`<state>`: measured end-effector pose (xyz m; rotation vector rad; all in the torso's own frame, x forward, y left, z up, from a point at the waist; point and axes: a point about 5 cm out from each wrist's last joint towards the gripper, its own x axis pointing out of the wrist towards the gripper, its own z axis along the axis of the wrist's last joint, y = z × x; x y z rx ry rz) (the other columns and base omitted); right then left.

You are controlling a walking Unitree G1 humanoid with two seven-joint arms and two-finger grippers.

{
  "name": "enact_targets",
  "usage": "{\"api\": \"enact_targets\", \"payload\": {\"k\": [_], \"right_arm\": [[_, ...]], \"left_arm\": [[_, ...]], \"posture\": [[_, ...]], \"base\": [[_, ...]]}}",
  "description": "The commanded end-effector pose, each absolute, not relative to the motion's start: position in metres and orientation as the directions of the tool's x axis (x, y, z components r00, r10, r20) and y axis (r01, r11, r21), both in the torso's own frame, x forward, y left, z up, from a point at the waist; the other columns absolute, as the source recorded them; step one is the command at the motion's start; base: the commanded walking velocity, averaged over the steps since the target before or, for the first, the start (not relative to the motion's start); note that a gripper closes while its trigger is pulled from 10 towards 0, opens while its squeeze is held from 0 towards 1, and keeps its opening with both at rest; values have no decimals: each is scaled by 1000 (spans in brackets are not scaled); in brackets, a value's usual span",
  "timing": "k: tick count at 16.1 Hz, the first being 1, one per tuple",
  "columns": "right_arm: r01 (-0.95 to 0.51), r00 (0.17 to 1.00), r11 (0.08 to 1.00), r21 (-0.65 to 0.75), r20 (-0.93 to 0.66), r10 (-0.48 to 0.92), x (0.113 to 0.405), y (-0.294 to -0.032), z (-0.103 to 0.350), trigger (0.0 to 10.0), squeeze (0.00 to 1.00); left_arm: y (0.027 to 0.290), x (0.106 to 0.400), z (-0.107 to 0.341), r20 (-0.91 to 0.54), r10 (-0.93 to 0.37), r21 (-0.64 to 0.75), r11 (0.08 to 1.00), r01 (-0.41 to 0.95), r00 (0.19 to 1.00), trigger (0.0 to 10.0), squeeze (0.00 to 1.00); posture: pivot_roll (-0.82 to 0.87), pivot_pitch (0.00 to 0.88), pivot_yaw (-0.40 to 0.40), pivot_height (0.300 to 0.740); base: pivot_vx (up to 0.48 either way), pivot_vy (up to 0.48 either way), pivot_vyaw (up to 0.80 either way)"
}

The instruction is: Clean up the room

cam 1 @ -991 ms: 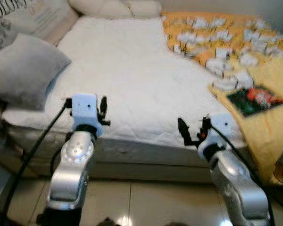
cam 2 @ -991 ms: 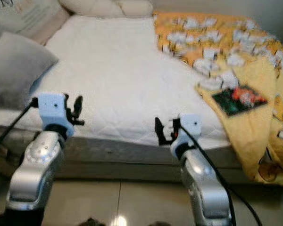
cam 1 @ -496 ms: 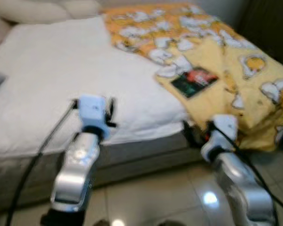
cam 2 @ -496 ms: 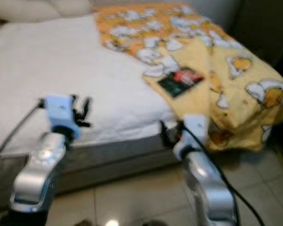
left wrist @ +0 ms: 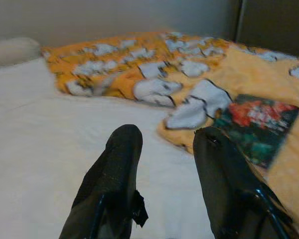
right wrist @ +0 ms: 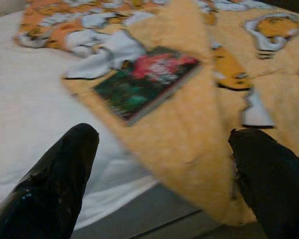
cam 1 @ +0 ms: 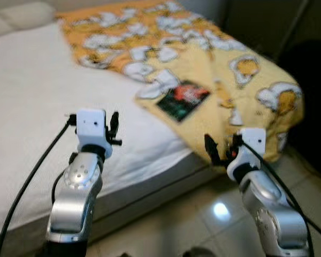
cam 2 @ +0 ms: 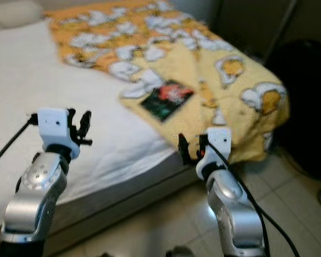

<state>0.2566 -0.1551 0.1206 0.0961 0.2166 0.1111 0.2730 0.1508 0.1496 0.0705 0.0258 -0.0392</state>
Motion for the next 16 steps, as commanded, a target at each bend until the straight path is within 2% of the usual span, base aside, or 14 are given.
{"api": "enact_targets", "payload": {"k": [1,8,11,15,16], "right_arm": [[-85,975,990,109,-198,106,258,-158,121,10000,0],[-92,968,993,78,-227,107,257,-165,107,10000,0],[-149,962,988,33,-225,153,258,-163,106,10000,0],[-157,961,987,27,-225,159,258,-163,104,10000,0],[-128,963,990,66,-231,140,259,-166,102,10000,0]], "left_arm": [[164,269,147,-27,-1,93,996,3,1000,10000,0],[174,244,135,-39,-35,88,995,38,999,10000,0],[174,243,134,-36,-37,78,996,39,999,10000,0],[171,242,132,-35,-40,68,997,42,999,10000,0],[170,242,131,-36,-42,58,997,44,998,10000,0]], "posture": [[-58,49,6,740],[-37,37,-1,740],[-37,30,-10,740],[-42,22,-17,740],[-43,18,-19,740]], "base": [[375,0,0],[373,0,0],[371,0,0],[356,0,614],[304,0,0]]}}
